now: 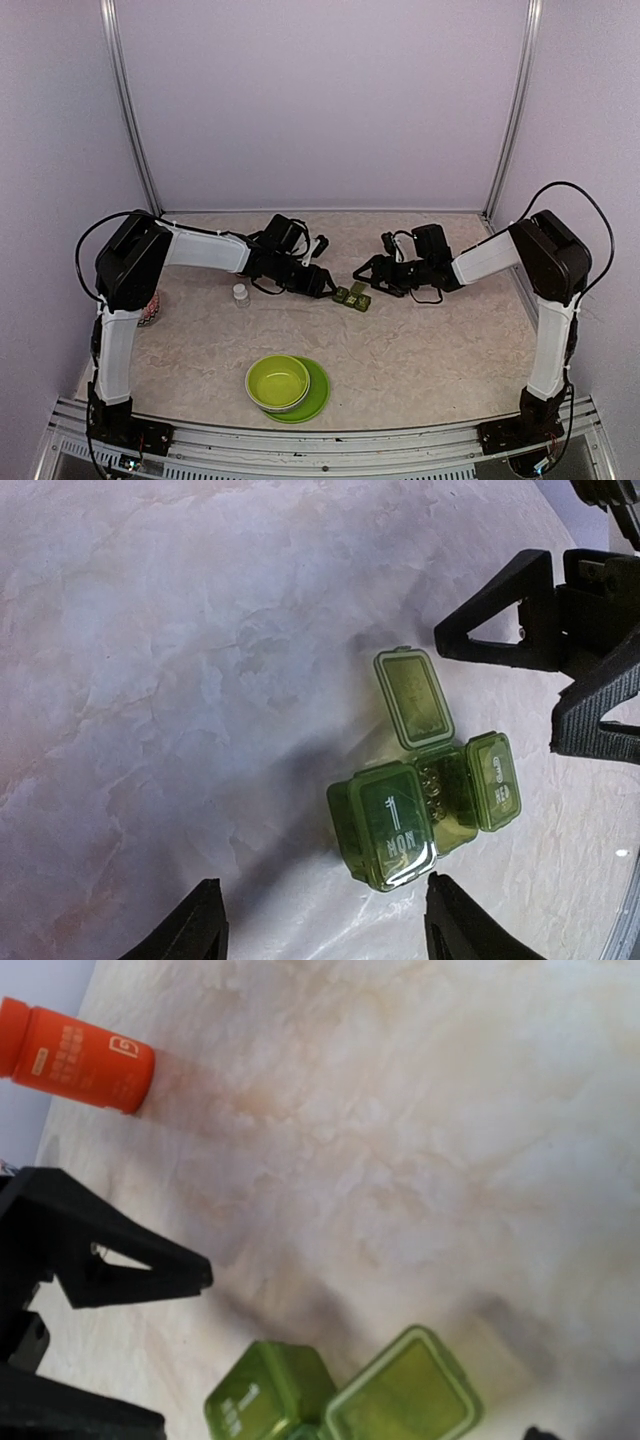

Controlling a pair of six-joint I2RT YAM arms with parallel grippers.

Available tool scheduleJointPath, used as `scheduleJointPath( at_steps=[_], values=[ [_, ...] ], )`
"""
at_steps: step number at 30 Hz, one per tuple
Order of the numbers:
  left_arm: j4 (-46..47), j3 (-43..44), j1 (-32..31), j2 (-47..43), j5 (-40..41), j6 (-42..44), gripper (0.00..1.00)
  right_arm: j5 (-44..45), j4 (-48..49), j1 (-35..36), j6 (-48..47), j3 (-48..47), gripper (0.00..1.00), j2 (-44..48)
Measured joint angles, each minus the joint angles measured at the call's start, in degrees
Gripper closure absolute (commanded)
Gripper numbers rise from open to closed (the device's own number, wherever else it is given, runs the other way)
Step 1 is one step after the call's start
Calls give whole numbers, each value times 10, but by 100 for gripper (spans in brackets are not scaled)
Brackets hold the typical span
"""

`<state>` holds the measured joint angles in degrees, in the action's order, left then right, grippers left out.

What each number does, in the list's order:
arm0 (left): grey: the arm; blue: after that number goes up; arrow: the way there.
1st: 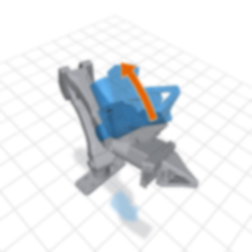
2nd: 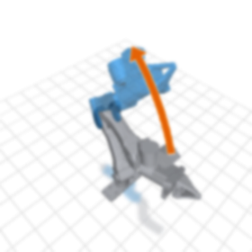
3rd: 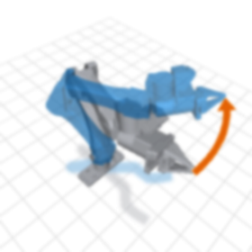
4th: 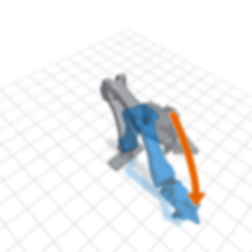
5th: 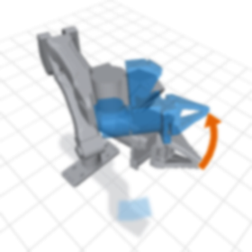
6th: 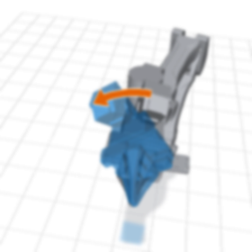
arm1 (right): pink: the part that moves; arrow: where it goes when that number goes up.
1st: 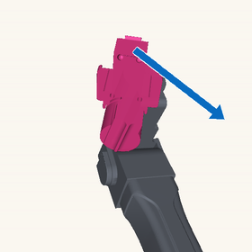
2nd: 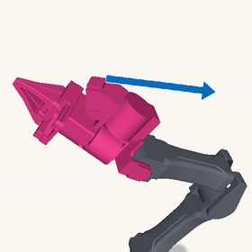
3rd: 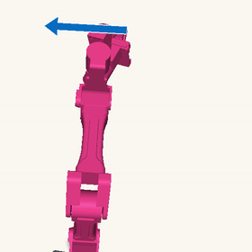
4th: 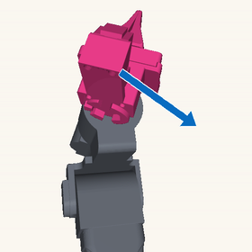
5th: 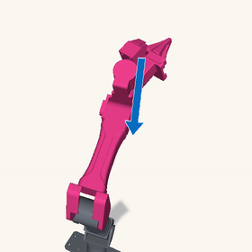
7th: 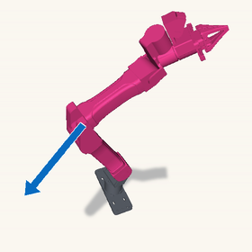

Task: Sort the pills into containers
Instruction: Hold the pill container at the center of the board, then close the lid of the pill container in the compartment of the pill container.

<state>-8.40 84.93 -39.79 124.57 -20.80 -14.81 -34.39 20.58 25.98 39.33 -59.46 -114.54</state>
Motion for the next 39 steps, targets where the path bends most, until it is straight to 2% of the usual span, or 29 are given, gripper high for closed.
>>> scheduleJointPath(
  at_steps=[17,26,30,39],
  values=[
    [-12,32,0,31,2,-6,54,-40,25,0,38,-18,18,-40],
    [-26,64,-1,47,3,-8,56,-76,70,0,49,-16,21,-47],
    [-30,65,-4,50,2,-8,61,-88,84,0,49,-14,22,-47],
    [-28,65,-12,50,2,-8,61,-118,125,0,49,-2,30,-47]
  ],
)
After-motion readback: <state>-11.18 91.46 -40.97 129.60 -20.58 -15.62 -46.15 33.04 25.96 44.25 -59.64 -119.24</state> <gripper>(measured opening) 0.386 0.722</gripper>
